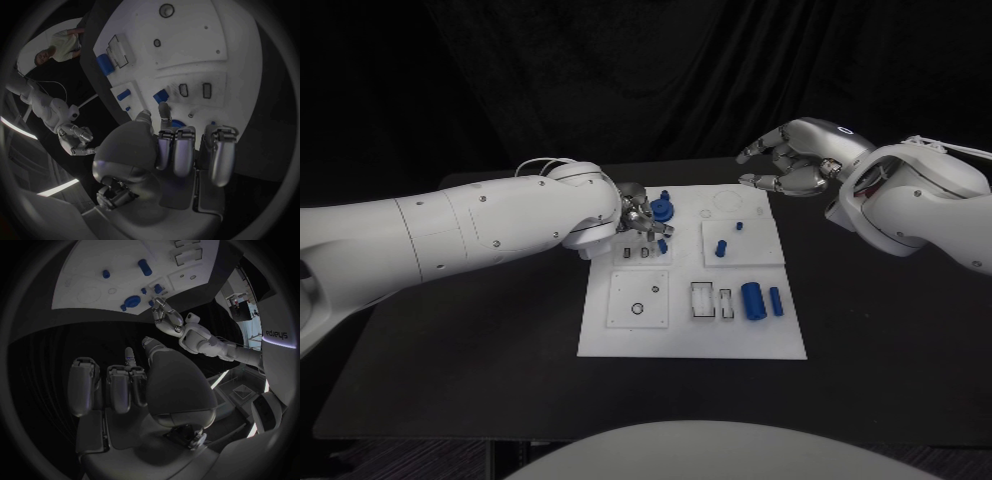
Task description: Assemble the parts on the task board
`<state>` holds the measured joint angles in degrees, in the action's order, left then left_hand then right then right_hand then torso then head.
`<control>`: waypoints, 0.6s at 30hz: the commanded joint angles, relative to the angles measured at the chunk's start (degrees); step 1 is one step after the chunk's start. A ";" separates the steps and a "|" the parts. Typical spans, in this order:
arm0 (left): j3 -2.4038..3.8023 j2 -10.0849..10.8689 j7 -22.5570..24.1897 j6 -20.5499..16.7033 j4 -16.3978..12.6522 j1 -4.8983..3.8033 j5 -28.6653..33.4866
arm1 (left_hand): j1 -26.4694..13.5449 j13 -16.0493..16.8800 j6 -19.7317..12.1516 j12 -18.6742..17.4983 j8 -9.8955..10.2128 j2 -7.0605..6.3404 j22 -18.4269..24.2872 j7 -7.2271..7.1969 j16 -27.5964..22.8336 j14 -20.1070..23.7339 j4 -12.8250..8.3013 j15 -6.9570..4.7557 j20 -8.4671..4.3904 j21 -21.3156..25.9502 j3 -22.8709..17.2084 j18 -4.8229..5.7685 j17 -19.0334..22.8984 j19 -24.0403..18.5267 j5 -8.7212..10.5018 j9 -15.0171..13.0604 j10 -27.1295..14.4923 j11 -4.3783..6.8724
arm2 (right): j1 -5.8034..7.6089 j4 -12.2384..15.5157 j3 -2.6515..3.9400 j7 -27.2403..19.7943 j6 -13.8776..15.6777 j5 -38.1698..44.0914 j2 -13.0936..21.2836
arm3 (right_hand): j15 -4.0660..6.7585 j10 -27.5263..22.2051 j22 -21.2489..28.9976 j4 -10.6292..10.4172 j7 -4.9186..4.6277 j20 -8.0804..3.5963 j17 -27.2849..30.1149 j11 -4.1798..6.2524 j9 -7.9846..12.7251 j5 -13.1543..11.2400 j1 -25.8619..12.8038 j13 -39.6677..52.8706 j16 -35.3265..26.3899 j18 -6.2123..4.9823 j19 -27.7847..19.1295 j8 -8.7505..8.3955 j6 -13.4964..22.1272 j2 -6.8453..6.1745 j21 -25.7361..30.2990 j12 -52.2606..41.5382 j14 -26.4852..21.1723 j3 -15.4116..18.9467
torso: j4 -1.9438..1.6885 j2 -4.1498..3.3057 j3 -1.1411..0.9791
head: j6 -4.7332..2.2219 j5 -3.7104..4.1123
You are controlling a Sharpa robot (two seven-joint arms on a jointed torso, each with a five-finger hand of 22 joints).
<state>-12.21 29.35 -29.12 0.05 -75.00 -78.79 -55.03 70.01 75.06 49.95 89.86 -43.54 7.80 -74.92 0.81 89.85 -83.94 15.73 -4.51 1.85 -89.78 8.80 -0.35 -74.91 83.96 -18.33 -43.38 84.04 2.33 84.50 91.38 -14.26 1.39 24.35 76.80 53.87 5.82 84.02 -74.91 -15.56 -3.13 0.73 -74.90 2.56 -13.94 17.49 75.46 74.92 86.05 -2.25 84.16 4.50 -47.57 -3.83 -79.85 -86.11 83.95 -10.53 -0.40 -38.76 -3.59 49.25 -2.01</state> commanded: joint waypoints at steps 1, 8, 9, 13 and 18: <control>0.04 -0.26 0.45 1.04 0.25 0.01 -0.35 | 0.35 14.94 -0.40 0.14 0.37 -0.36 -15.08 0.14 0.15 -6.06 0.06 -0.53 -0.33 -0.22 -0.21 0.35 -15.09 6.04 0.33 -0.05 5.96 0.32 | -0.18 -0.10 0.06 1.25 0.06 0.04 -0.08 | -0.43 2.65 -12.02 0.07 -0.05 0.34 -9.32 -0.49 0.09 0.06 0.43 11.03 -0.34 -0.08 1.59 0.32 -0.38 0.12 0.32 0.34 4.77 -0.31 | 0.00 0.01 0.02 | 0.04 -0.03; 0.04 -0.43 0.68 1.65 0.61 0.05 -0.35 | 0.63 14.94 -0.44 0.14 0.58 -0.27 -15.08 0.09 0.15 -6.06 -0.11 -0.56 -0.37 -0.22 -0.74 0.35 -15.09 6.04 0.16 -0.59 5.96 0.36 | -0.25 -0.19 0.06 1.22 0.07 0.04 -0.19 | -0.44 2.52 -12.01 0.05 -0.06 0.35 -9.29 -0.50 0.11 0.06 0.40 10.86 -0.36 -0.08 1.59 0.32 -0.41 0.12 0.34 0.52 4.77 -0.30 | 0.04 0.00 0.03 | 0.22 -0.04; 0.04 -0.46 0.71 1.81 0.65 0.06 -0.35 | 0.66 14.94 -0.45 0.14 0.61 -0.28 -15.08 0.09 0.15 -6.06 -0.13 -0.56 -0.37 -0.22 -0.79 0.35 -15.09 6.04 0.14 -0.64 5.96 0.36 | -0.26 -0.21 0.06 1.22 0.07 0.05 -0.21 | -0.44 2.52 -12.01 0.05 -0.06 0.35 -9.29 -0.50 0.11 0.06 0.40 10.86 -0.36 -0.08 1.59 0.32 -0.41 0.12 0.34 0.52 4.77 -0.30 | 0.04 0.00 0.03 | 0.21 -0.05; 0.04 -0.74 0.86 2.16 0.87 0.12 -0.35 | 0.75 14.94 -0.47 0.14 0.69 -0.28 -15.08 0.08 0.15 -6.06 -0.20 -0.58 -0.38 -0.22 -0.96 0.35 -15.09 6.04 0.10 -0.80 5.96 0.37 | -0.27 -0.26 0.06 1.22 0.09 0.05 -0.24 | -0.44 2.43 -12.01 0.04 -0.07 0.35 -9.27 -0.50 0.12 0.06 0.39 10.75 -0.38 -0.08 1.59 0.32 -0.43 0.11 0.33 0.64 4.76 -0.30 | -0.01 0.01 0.04 | 0.30 -0.01; 0.04 -1.35 0.96 2.14 1.48 0.24 -0.35 | 0.82 14.94 -0.48 0.14 0.75 -0.28 -15.08 0.08 0.15 -6.06 -0.24 -0.58 -0.39 -0.22 -1.08 0.35 -15.09 6.04 0.11 -0.92 5.96 0.38 | -0.32 -0.37 0.06 1.20 0.06 0.05 -0.37 | -0.45 2.27 -12.00 0.02 -0.08 0.36 -9.24 -0.51 0.14 0.06 0.36 10.54 -0.40 -0.09 1.57 0.32 -0.48 0.11 0.38 0.85 4.76 -0.28 | -0.03 0.01 0.02 | 0.41 -0.06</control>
<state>-12.22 28.16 -29.00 1.21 -73.69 -78.70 -55.04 70.32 75.08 49.95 89.86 -43.05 7.49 -74.91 0.81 89.85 -84.16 15.56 -4.72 1.85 -89.78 8.01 -0.35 -74.91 83.96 -18.33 -44.25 84.04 2.32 84.33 91.04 -14.25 1.43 24.32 76.80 53.54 5.82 84.02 -74.90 -15.56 -3.13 0.73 -74.90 2.56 -13.90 17.49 75.46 74.92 85.99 -2.25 84.16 4.50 -47.57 -3.83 -79.86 -85.59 83.95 -10.53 -0.40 -38.75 -3.56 49.63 -2.05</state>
